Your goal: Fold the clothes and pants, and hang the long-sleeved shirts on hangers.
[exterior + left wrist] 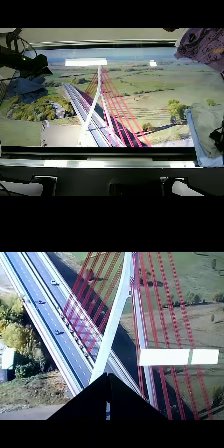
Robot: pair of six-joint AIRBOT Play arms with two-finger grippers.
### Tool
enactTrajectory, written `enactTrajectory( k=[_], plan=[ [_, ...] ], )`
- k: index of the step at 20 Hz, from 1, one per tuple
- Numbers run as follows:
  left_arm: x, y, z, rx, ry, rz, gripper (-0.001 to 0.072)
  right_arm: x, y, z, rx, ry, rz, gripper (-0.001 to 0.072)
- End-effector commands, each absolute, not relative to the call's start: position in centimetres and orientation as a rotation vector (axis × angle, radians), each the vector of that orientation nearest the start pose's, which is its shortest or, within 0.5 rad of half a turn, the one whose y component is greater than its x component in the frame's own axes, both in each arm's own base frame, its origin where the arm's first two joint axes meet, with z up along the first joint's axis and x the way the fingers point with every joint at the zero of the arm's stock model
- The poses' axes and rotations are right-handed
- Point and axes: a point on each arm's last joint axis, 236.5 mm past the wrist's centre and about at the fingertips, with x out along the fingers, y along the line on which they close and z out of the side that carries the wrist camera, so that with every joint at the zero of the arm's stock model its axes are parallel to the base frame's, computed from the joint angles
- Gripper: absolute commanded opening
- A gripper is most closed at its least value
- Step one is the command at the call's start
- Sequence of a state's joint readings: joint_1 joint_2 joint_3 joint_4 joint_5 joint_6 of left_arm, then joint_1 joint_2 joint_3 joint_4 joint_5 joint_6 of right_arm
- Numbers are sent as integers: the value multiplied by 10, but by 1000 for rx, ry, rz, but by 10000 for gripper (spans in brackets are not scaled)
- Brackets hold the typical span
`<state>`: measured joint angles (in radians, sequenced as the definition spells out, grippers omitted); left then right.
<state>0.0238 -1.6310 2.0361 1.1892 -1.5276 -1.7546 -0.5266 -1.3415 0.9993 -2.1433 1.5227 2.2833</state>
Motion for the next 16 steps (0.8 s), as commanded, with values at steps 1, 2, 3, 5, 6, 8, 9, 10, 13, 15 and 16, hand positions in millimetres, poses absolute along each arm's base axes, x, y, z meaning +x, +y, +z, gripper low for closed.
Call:
enactTrajectory(
  k=[1, 2, 3, 5, 6, 8, 9, 10, 13, 15, 16],
  plan=[
    [481, -77, 161, -404, 1134, -209, 15, 150, -236, -18, 363, 1638, -1372, 388],
    [481, -78, 161, -406, 1135, -212, 15, 147, -234, -16, 349, 1668, -1356, 425],
    [481, -78, 161, -406, 1135, -212, 15, 146, -233, -12, 335, 1678, -1334, 420],
    [481, -78, 161, -405, 1136, -212, 15, 158, -238, 2, 342, 1599, -1297, 417],
    [481, -78, 161, -402, 1135, -214, 15, 176, -240, 12, 362, 1518, -1248, 377],
    [481, -77, 161, -402, 1135, -213, 15, 240, -235, 38, 431, 1306, -1013, 174],
    [480, -78, 161, -400, 1134, -215, 15, 283, -221, 57, 470, 1185, -842, 118],
    [480, -78, 160, -391, 1135, -210, 14, 323, -200, 78, 495, 1090, -676, 101],
    [468, -78, 151, -227, 1122, -176, 13, 393, -101, 117, 413, 993, -262, 46],
    [455, -88, 146, -180, 1092, -177, 13, 408, -14, 120, 318, 1014, -21, 35],
    [446, -96, 143, -177, 1070, -189, 13, 409, 27, 120, 257, 1024, 71, 35]
  ],
)
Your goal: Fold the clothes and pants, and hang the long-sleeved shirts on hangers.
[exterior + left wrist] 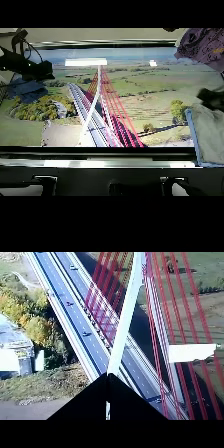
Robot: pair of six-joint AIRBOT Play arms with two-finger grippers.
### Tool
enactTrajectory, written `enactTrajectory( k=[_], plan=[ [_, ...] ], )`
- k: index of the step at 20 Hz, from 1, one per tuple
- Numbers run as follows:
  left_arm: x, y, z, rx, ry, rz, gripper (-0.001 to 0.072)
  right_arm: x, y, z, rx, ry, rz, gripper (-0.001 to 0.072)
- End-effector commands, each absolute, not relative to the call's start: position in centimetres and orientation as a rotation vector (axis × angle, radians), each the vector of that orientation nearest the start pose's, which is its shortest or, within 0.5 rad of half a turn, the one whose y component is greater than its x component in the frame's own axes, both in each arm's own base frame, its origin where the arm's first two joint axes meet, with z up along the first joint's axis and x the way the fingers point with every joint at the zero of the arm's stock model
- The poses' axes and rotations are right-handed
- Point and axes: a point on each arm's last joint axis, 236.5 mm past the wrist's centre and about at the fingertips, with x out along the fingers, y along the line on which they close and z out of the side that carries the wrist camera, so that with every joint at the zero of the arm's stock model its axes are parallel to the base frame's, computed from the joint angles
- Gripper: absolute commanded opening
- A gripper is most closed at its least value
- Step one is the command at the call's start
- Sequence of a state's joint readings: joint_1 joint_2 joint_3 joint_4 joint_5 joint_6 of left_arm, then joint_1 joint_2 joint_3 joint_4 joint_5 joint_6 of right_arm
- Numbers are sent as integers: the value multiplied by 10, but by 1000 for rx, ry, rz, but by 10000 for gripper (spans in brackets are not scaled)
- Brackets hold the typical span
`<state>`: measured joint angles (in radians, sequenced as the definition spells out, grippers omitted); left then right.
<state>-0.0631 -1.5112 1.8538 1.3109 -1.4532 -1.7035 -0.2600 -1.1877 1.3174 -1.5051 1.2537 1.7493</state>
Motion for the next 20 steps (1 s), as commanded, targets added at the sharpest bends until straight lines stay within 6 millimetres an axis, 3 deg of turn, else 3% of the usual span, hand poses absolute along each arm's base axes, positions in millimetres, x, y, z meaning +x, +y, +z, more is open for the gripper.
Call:
enactTrajectory(
  k=[1, 4, 7, 9, 20],
  plan=[
    [436, -102, 140, -177, 1044, -200, 13, 406, 64, 121, 201, 1027, 150, 35],
    [399, -107, 129, -178, 992, -217, 14, 385, 151, 121, 40, 1027, 328, 35],
    [378, -101, 133, -167, 966, -215, 15, 372, 189, 122, -24, 1011, 381, 35],
    [375, -98, 139, -158, 952, -210, 16, 372, 197, 124, -21, 995, 402, 36],
    [376, -97, 137, -158, 957, -207, 16, 373, 196, 125, -23, 990, 400, 36]
  ],
)
